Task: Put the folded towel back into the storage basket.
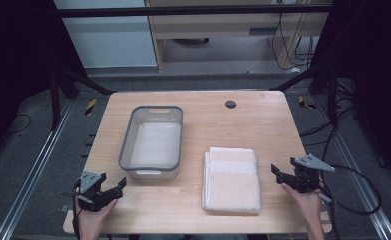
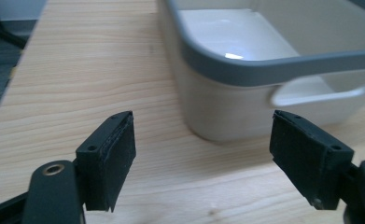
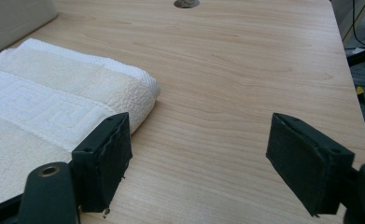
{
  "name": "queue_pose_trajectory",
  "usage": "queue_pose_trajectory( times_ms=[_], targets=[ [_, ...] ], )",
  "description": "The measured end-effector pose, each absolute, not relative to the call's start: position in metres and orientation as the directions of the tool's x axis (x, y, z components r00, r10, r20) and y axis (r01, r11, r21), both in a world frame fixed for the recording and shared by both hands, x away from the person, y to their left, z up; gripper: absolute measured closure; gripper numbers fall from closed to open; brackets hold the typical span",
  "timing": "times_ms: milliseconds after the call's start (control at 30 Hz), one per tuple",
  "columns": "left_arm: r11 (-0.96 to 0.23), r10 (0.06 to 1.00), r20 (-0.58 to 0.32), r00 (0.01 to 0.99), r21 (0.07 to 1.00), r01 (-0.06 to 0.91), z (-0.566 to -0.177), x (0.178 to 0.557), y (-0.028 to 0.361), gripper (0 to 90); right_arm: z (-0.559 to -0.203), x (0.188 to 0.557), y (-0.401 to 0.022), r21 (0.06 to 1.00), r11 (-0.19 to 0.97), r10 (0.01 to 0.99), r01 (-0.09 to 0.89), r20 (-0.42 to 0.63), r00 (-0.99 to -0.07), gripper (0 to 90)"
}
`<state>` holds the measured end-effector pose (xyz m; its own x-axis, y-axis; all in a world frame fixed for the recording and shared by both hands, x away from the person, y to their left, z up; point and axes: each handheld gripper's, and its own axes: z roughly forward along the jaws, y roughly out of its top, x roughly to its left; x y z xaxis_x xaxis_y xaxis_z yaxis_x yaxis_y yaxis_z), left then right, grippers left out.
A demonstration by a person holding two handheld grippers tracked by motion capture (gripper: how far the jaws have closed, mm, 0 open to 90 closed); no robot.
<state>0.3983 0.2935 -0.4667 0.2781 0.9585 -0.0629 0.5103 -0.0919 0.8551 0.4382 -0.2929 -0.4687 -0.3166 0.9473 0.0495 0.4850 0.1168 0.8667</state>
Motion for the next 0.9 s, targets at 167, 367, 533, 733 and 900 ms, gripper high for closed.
queue_pose_trajectory(
  times_ms=[167,367,533,733,900],
  targets=[
    [-0.12,0.946,-0.05,0.321,0.864,0.489,-0.464,0.394,0.278,20.9,-0.467,0.436,-0.295,0.868,0.117,0.947,0.483,0.049,-0.318,23.5],
    [-0.127,0.93,-0.063,0.362,0.869,0.478,-0.46,0.39,0.265,19.4,-0.462,0.434,-0.29,0.867,0.132,0.939,0.48,0.046,-0.342,25.6],
    [-0.127,0.916,-0.081,0.392,0.871,0.475,-0.457,0.388,0.255,18.8,-0.456,0.433,-0.286,0.879,0.117,0.93,0.463,0.067,-0.361,26.5],
    [-0.128,0.907,-0.086,0.412,0.877,0.463,-0.453,0.388,0.245,18.4,-0.449,0.435,-0.282,0.883,0.114,0.925,0.455,0.073,-0.374,26.7],
    [-0.123,0.903,-0.088,0.421,0.885,0.449,-0.447,0.389,0.243,18.1,-0.445,0.439,-0.284,0.884,0.11,0.923,0.454,0.079,-0.377,27.0]
  ],
)
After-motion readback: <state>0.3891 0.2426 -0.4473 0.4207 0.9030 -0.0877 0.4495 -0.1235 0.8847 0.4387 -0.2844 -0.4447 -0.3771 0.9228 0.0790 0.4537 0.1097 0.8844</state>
